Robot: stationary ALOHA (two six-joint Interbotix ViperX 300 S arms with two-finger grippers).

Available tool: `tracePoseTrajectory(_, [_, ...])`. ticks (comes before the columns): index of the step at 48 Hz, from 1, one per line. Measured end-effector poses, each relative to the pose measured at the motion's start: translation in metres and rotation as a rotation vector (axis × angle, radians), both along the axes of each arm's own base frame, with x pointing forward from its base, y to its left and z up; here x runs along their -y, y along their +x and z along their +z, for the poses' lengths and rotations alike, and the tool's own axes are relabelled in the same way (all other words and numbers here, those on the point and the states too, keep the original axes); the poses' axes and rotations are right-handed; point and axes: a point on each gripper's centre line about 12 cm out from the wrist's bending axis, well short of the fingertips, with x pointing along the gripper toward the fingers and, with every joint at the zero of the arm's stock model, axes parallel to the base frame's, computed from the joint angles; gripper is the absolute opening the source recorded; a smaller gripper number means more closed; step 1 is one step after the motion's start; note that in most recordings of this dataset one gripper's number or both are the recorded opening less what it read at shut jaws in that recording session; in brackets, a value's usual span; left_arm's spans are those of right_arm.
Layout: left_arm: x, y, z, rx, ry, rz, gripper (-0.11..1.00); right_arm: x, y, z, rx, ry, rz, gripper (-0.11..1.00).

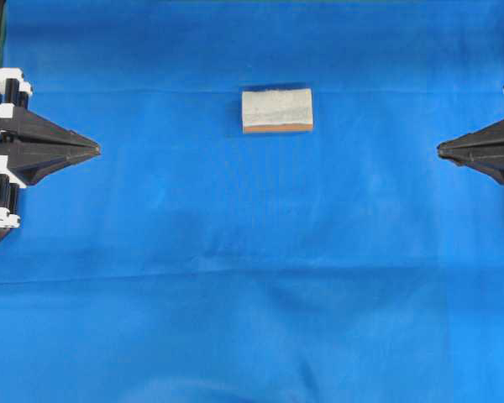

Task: Hand over the sponge with the left arm and wipe it with the right arm.
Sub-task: 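Move the left gripper open toward the sponge's left end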

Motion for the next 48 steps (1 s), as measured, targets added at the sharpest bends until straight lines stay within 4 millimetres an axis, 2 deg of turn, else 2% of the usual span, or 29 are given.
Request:
tracePoseTrajectory(15, [-0.009, 0.012, -0.004, -0.041, 0.069, 0.047, 0.00, 0.000, 0.001, 0.004, -0.012, 0.003, 0.000, 0.00])
tracePoseTrajectory(30, [-0.031, 0.053, -0.021, -0.169, 0.071, 0.124, 0.03, 0.000, 0.003, 0.002, -0.025, 0.003, 0.000, 0.00])
tracePoseTrajectory(35, [-0.037, 0.068, -0.028, -0.214, 0.067, 0.140, 0.25, 0.000, 0.003, 0.002, -0.028, 0.002, -0.002, 0.00])
tracePoseTrajectory(43, [-0.045, 0.106, -0.043, -0.308, 0.061, 0.144, 0.74, 0.000, 0.003, -0.001, -0.052, 0.003, 0.000, 0.00])
tracePoseTrajectory(46, [-0.050, 0.121, -0.052, -0.357, 0.055, 0.150, 0.88, 0.000, 0.003, -0.003, -0.060, 0.003, -0.002, 0.00])
tracePoseTrajectory(48, [-0.053, 0.129, -0.058, -0.387, 0.051, 0.152, 0.93, 0.000, 0.003, -0.002, -0.061, 0.002, -0.001, 0.00])
